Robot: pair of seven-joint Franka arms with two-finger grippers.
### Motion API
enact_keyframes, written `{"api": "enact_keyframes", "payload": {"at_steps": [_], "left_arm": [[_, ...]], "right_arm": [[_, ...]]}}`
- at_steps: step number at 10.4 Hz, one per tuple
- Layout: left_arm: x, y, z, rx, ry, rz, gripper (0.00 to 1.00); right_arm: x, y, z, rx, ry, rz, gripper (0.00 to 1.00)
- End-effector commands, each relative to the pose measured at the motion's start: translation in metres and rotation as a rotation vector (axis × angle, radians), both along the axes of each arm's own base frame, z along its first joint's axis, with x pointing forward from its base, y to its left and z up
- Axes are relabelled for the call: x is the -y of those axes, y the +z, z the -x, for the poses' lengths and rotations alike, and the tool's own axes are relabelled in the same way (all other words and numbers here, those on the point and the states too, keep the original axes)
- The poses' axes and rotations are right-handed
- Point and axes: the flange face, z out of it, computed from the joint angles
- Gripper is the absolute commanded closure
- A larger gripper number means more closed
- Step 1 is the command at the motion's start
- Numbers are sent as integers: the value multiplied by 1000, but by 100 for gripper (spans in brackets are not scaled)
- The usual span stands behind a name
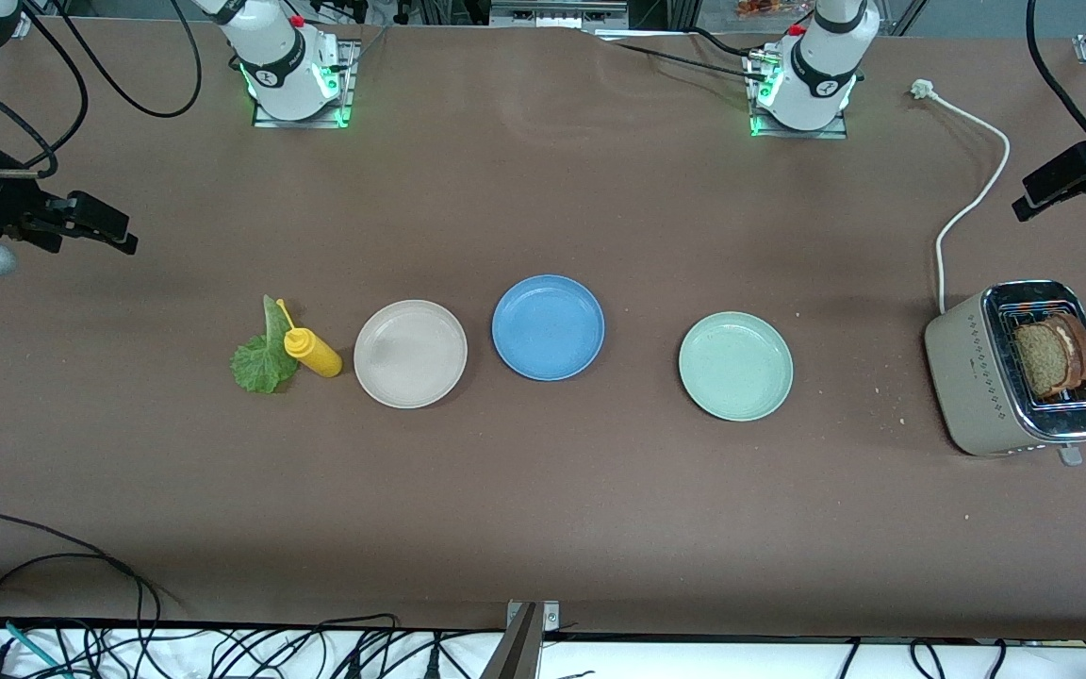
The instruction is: Make sandwich in blue plate with both arms
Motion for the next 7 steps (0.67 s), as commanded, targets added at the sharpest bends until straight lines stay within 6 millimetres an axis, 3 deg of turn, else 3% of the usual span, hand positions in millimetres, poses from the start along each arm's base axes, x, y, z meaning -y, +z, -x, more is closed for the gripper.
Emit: {"api": "enact_keyframes", "payload": {"at_steps": [1,5,7], "left_arm": [[-4,7,1,6,-18,-5,0],[-4,6,0,5,-18,-4,0],[-4,6,0,6,-18,-4,0]], "right_arm": [[-2,10,2,4,6,-6,0],[-12,12,1,20,20,18,0],[-8,12,1,17,20,15,0]]}}
